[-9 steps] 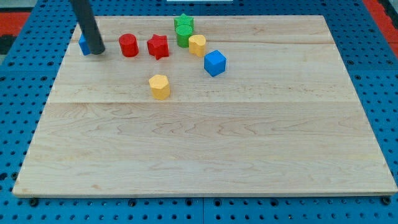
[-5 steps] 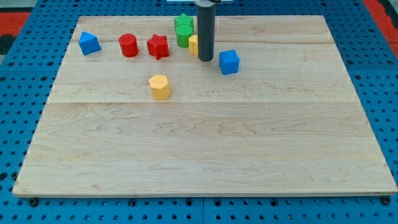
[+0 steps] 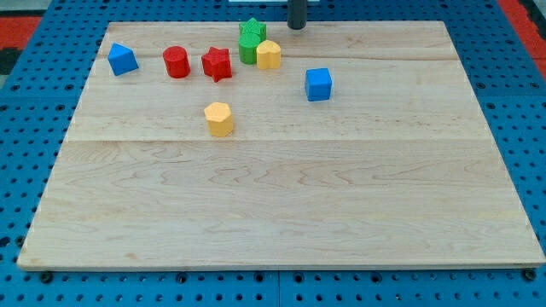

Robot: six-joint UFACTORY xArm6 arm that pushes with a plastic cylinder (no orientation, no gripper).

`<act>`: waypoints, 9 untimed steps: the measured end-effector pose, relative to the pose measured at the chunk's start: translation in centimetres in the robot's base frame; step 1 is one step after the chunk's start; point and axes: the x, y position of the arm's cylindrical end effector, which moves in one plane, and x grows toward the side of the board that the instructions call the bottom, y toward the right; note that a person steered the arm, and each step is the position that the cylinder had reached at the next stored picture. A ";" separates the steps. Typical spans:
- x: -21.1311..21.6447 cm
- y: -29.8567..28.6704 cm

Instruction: Push the heart to the bottom left of the cube

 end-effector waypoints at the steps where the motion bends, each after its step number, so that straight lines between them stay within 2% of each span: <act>1: -0.1 -5.6; 3: 0.6 -7.2; 4: 2.2 -6.6; 6: 7.3 -1.8; 7: 4.1 -0.8; 8: 5.6 2.3; 9: 10.0 0.0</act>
